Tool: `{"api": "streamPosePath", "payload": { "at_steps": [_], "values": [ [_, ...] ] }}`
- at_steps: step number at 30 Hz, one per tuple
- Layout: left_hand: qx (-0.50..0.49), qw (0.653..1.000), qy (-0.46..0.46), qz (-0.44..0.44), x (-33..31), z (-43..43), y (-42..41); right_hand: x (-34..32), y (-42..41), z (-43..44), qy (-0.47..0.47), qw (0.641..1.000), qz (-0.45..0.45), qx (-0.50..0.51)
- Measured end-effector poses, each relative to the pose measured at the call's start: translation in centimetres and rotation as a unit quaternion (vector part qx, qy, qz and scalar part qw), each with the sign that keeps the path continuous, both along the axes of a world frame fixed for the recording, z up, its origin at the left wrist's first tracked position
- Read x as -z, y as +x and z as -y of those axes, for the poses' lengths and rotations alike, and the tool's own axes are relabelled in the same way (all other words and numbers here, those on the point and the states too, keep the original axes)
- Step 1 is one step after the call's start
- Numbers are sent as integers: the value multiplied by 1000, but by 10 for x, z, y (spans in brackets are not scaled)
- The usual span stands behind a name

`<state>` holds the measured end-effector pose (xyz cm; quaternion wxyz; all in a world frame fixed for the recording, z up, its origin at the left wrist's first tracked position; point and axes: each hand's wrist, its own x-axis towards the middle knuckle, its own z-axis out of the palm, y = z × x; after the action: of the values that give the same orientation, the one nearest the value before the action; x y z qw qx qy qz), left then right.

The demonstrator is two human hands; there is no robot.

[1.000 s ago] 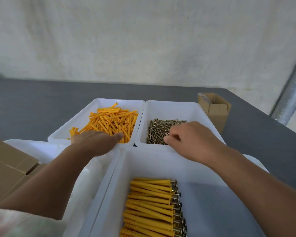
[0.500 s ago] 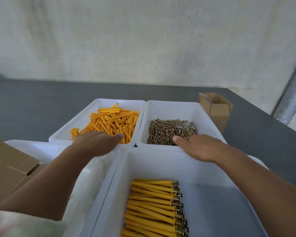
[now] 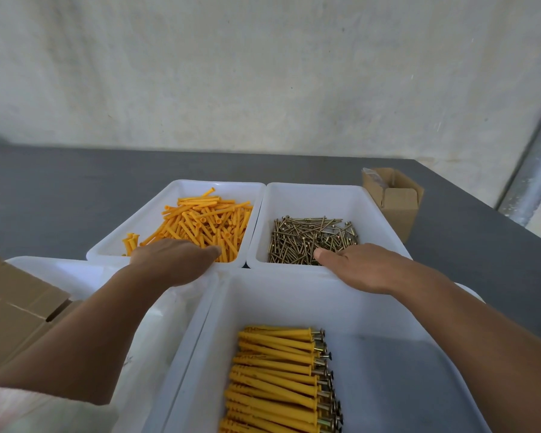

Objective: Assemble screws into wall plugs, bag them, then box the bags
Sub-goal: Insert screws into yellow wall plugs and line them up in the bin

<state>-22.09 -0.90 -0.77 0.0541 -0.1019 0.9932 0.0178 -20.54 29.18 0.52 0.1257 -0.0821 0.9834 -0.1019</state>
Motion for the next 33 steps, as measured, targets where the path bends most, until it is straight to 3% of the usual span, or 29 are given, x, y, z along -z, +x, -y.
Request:
{"api": "streamPosePath", "payload": {
  "at_steps": [14, 33],
  "values": [
    [14, 1000, -3, 1, -2, -1, 2, 1, -3, -1, -16, 1000, 6, -4],
    [53, 996, 21, -73, -6, -9, 7, 6, 1, -4, -68, 994, -66, -59]
  ]
}}
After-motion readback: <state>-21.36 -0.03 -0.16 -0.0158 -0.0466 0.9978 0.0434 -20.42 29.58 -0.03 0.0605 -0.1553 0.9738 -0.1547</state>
